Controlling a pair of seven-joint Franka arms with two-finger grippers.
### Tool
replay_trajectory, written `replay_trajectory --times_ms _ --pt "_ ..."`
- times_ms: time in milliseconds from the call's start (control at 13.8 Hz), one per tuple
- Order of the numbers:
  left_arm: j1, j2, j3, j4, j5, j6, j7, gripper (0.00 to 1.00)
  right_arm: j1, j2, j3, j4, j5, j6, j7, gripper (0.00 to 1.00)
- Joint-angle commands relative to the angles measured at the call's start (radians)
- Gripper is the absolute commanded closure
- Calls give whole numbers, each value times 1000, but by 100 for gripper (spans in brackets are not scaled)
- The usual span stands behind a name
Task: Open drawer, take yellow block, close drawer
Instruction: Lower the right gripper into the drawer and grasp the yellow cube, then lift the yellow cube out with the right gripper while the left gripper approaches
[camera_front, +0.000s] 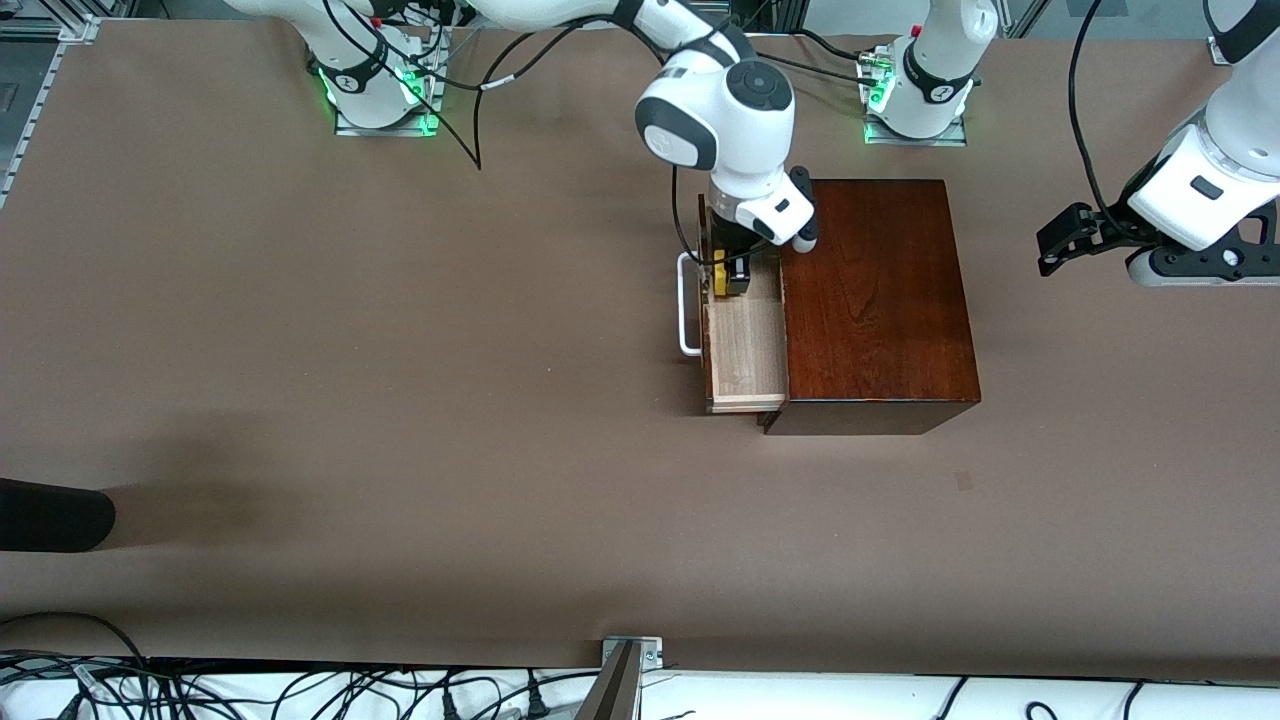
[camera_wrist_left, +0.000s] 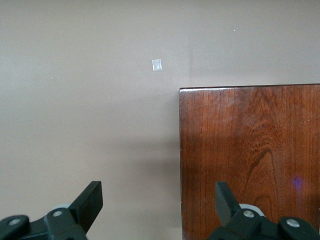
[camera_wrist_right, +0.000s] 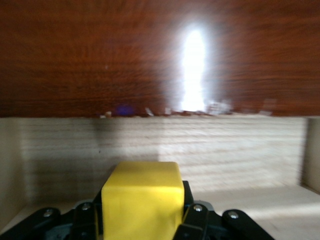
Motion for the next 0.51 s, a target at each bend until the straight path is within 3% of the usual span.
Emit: replay_trajectory --times_ms 0,218,436 --pt "6 -19 -4 -7 -28 -12 22 0 -24 -82 -5 72 65 -143 0 100" --pt "2 -19 -13 -4 -26 -14 25 0 -93 -198 -9 70 72 -295 1 100" --pt "-6 -8 -22 24 -29 -34 25 0 -243 -275 -11 67 73 -375 0 100"
